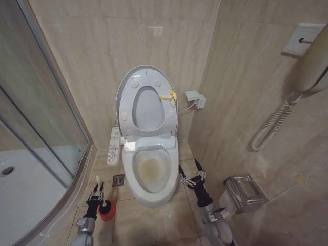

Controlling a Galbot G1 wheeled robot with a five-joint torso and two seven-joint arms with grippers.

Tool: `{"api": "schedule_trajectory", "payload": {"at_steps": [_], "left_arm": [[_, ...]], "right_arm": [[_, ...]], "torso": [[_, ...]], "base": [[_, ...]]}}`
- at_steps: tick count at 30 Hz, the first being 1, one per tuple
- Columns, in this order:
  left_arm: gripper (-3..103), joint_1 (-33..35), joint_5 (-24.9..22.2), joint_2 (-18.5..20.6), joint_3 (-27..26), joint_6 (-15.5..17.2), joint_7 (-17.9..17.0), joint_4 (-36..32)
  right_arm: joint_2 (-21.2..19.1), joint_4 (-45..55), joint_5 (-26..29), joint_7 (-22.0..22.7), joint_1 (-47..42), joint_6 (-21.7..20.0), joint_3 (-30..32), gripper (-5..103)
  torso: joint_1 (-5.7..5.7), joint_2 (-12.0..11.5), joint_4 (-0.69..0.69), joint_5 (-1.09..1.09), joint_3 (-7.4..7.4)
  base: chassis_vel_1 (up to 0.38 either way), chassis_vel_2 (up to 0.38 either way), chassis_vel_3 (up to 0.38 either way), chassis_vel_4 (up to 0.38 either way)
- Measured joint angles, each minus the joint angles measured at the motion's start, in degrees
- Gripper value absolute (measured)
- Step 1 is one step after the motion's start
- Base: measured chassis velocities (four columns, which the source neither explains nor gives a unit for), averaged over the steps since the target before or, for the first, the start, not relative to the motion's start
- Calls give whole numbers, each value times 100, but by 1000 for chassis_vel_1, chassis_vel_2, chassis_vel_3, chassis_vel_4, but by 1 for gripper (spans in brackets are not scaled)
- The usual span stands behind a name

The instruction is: Open the toilet lid, clean the toilet bowl with a toilet brush, close the toilet lid, and flush.

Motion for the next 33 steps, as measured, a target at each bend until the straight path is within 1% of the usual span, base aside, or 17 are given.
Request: {"api": "schedule_trajectory", "payload": {"at_steps": [3,5,6,7,10,11,13,14,15,16,18,19,20,21,22,26,33], "left_arm": [[36,140,-31,1,-3,28,-19,-172],[36,362,-117,22,2,70,-31,-434],[36,362,-117,22,2,70,-31,-434],[64,508,-165,40,7,88,-42,-601],[64,929,-359,107,38,127,-46,-1166],[64,929,-359,107,38,127,-46,-1166],[64,1416,-520,198,68,195,-111,-1953],[64,1416,-520,198,68,195,-111,-1953],[90,1500,-531,216,72,204,-126,-2087],[90,1735,-545,270,75,239,-168,-2424],[90,2029,-561,354,58,341,-251,-2914],[90,2029,-561,354,58,341,-251,-2914],[90,2195,-589,405,22,413,-291,-3147],[90,2229,-603,413,8,419,-292,-3166],[100,2233,-613,413,-1,412,-282,-3117],[100,2061,-659,306,-21,379,-237,-2770],[100,1747,-666,317,50,433,-248,-2729]], "right_arm": [[-16,31,1,-1,-23,0,-1,100],[-28,76,1,-1,-49,0,-5,100],[-28,76,1,-1,-49,0,-5,100],[-32,98,0,-1,-63,0,-7,100],[-50,159,-1,-1,-111,0,-10,100],[-50,159,-1,-1,-111,0,-10,100],[-68,225,-5,-1,-168,0,-12,100],[-68,225,-5,-1,-168,0,-12,100],[-69,232,-5,-1,-177,0,-12,100],[-75,266,-7,-1,-210,0,-12,100],[-85,303,-11,-2,-248,0,-14,100],[-85,303,-11,-2,-248,0,-14,100],[-86,316,-13,-5,-270,1,-15,100],[-87,317,-18,-13,-279,4,-16,100],[-85,321,-25,-26,-288,10,-19,100],[-47,336,-51,-61,-315,30,-70,100],[1,304,-100,-80,-328,44,-134,100]], "torso": [[0,0,-1,0,0],[0,0,0,0,0],[0,0,0,0,0],[0,0,0,0,0],[0,-1,2,-1,0],[0,-1,2,-1,0],[0,0,-1,0,-1],[0,0,-1,0,-1],[0,0,-1,1,-1],[0,-1,2,0,0],[0,0,0,-1,-1],[0,0,0,-1,-1],[-1,0,0,4,-1],[-1,0,1,3,-1],[-1,0,1,0,-1],[0,0,1,-2,0],[0,0,-2,-1,0]], "base": [[0,0,0,0],[0,0,0,0],[0,0,0,0],[0,0,0,0],[0,0,0,0],[0,0,0,0],[0,0,0,0],[0,0,0,0],[0,0,0,0],[0,0,0,0],[0,0,0,0],[0,0,0,0],[0,0,0,0],[0,0,0,0],[0,0,0,0],[0,0,0,0],[0,0,0,0]]}}
